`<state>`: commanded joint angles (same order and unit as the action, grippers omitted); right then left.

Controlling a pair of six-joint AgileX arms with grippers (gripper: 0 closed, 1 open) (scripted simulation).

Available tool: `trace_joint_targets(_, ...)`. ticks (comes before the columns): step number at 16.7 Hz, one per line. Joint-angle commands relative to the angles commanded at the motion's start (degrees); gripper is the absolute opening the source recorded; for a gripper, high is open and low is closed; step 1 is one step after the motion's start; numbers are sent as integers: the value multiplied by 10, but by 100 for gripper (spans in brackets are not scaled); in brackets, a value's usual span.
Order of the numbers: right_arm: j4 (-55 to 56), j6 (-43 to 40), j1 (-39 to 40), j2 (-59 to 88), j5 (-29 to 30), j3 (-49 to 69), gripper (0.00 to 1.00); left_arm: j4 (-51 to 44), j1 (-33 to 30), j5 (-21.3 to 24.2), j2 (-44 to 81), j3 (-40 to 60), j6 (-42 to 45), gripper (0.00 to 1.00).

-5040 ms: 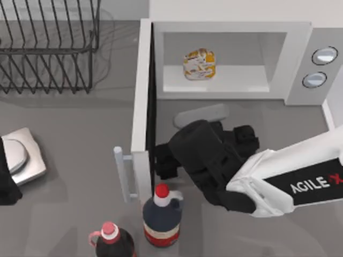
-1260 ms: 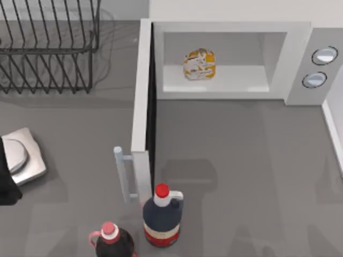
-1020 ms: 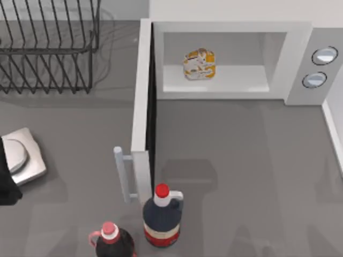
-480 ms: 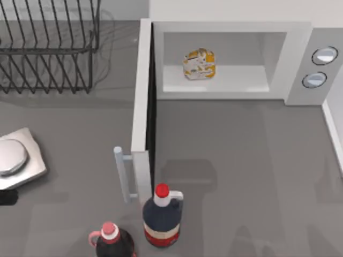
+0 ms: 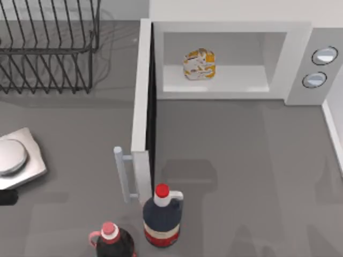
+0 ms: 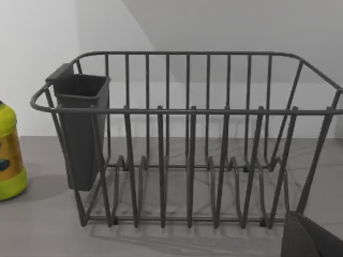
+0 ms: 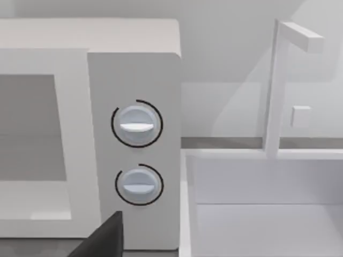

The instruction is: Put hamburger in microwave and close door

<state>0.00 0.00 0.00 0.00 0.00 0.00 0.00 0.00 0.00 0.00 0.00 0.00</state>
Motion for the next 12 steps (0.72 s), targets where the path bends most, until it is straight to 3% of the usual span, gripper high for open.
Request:
trace_joint_targets(7, 0, 0, 0, 0, 0, 0, 100, -3, -9, -6, -5, -2, 0, 0)
trace_joint_targets(12, 0, 0, 0, 0, 0, 0, 100, -22, -103, -103, -38, -16, -1, 0)
